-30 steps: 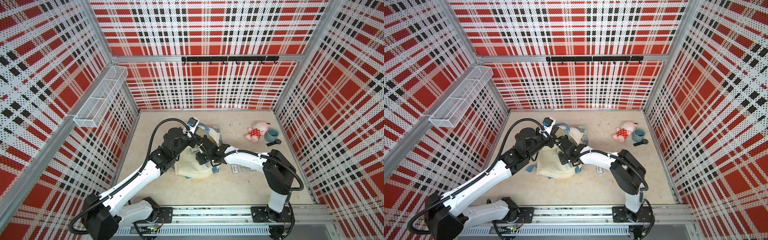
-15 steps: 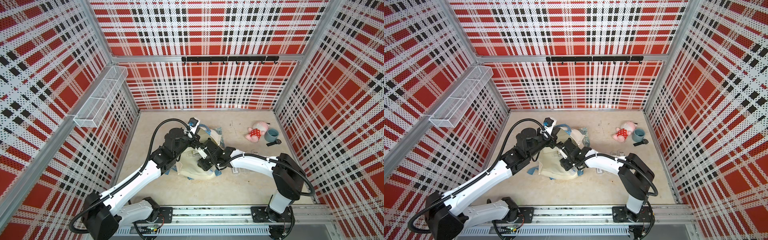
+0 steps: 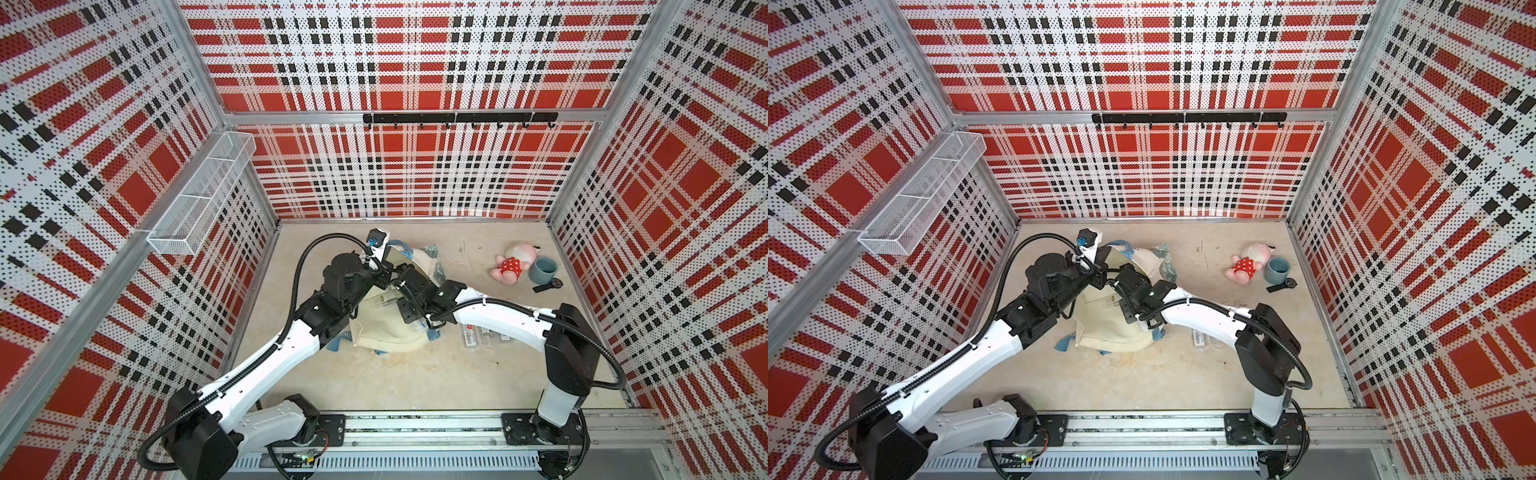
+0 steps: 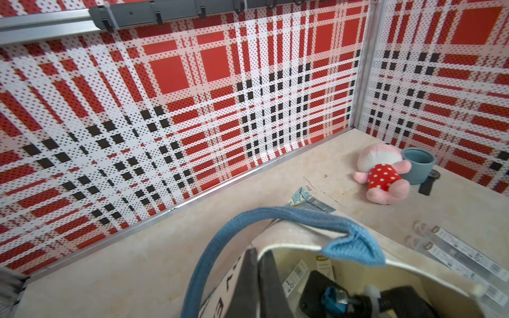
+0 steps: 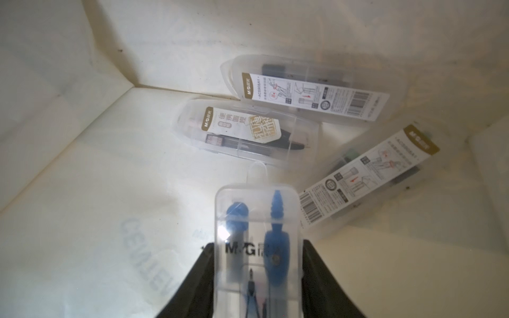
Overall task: Take out the compass set from the canvas bag
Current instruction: Pick up the compass set from the canvas bag.
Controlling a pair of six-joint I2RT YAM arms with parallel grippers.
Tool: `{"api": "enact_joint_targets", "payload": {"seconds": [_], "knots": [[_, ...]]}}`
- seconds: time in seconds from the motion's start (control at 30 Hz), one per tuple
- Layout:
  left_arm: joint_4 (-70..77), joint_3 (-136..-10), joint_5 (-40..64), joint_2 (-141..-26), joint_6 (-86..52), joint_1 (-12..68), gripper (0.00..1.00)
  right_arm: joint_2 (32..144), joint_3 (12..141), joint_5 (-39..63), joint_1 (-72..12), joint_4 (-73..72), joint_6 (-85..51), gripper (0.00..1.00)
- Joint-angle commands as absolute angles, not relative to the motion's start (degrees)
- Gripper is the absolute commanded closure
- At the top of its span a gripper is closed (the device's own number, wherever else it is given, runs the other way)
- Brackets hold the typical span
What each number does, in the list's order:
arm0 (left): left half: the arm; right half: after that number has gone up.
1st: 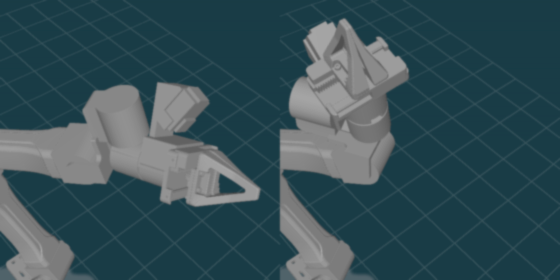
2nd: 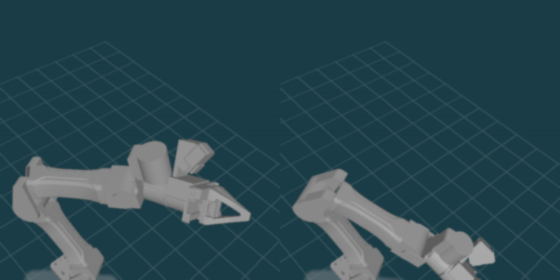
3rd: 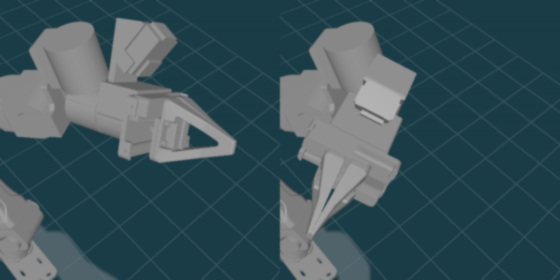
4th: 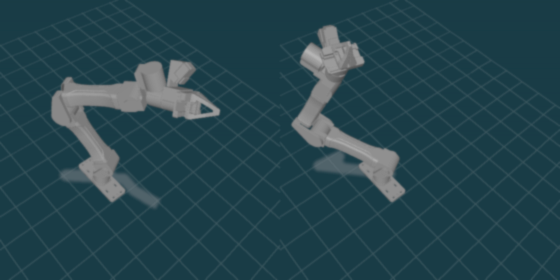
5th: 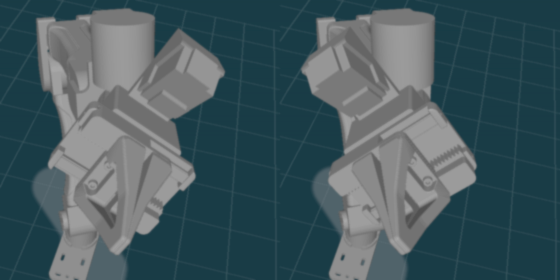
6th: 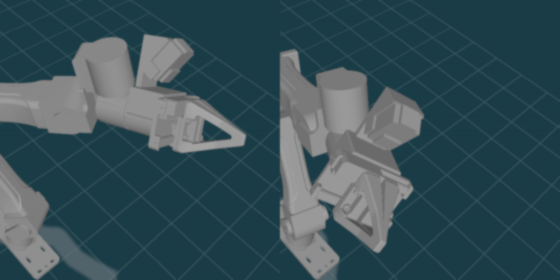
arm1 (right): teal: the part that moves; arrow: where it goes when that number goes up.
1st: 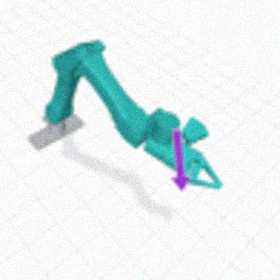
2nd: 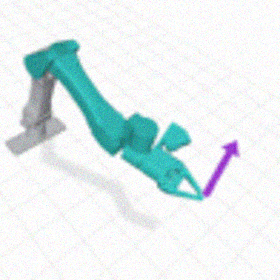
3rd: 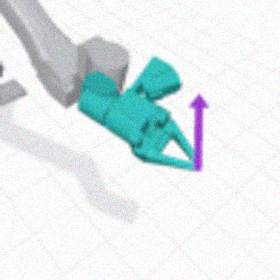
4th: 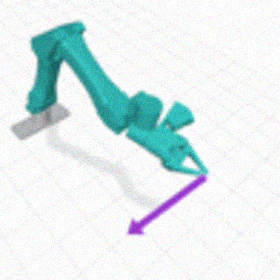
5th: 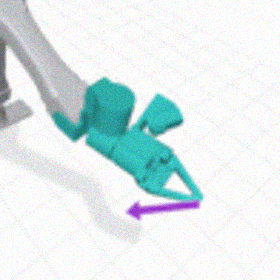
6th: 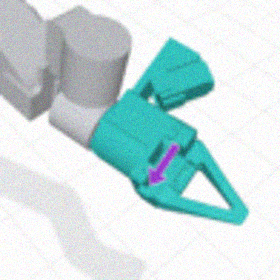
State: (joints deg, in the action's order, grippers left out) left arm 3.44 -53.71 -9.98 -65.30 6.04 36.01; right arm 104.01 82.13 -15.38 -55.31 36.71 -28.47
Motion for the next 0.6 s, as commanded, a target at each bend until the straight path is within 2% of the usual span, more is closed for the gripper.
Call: {"api": "enact_joint_targets", "payload": {"seconds": [0.0,0.17,0.37,0.57], "knots": [[5.58,-54.05,-5.74,-66.01,5.42,38.50,1.00,108.28,87.41,-17.51,-59.05,36.30,-30.54,0.71],[5.32,-54.05,-5.89,-65.97,5.47,38.58,1.00,108.58,82.70,-11.40,-60.92,26.97,-21.27,0.70],[5.10,-53.96,-6.22,-65.48,5.65,38.24,1.00,98.29,66.32,-3.69,-60.91,12.13,-7.87,0.77],[4.92,-53.88,-6.31,-65.44,5.79,37.97,1.00,90.17,54.34,-2.96,-59.78,1.01,2.93,0.82]]}}
